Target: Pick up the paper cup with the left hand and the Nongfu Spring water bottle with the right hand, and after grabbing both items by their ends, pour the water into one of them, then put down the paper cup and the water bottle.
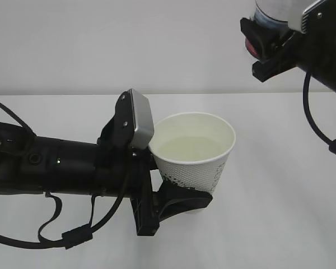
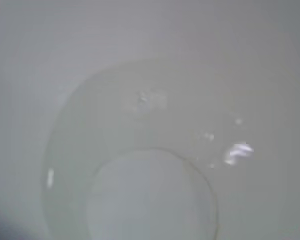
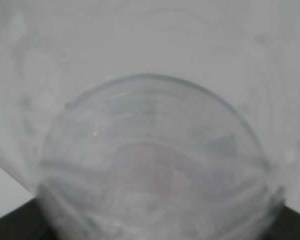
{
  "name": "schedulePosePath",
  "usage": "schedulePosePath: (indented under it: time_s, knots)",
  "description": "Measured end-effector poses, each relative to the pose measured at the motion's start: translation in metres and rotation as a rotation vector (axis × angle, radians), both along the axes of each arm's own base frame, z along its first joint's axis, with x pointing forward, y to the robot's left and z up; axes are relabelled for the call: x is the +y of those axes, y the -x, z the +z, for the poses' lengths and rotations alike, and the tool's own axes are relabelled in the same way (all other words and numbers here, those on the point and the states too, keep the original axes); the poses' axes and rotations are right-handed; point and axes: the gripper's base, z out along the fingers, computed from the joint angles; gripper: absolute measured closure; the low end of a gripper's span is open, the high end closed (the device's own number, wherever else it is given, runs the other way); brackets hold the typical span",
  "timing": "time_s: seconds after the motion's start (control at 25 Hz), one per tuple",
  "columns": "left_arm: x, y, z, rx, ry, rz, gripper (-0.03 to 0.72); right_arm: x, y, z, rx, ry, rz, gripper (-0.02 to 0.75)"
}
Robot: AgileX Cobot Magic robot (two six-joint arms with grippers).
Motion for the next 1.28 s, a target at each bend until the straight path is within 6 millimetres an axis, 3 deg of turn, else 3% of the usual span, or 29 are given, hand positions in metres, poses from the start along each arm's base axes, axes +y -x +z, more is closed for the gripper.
schedulePosePath:
  time_s: [1.08, 1.28]
  knots:
    - [0.0, 0.0, 0.0, 0.0, 0.0, 0.0, 0.184, -0.018, -0.007, -0.028, 0.393, -0.177, -0.215, 0.262]
    - [0.0, 0.0, 0.0, 0.0, 0.0, 0.0, 0.184, -0.019, -0.014, -0.049, 0.463, -0.205, -0.256, 0.262]
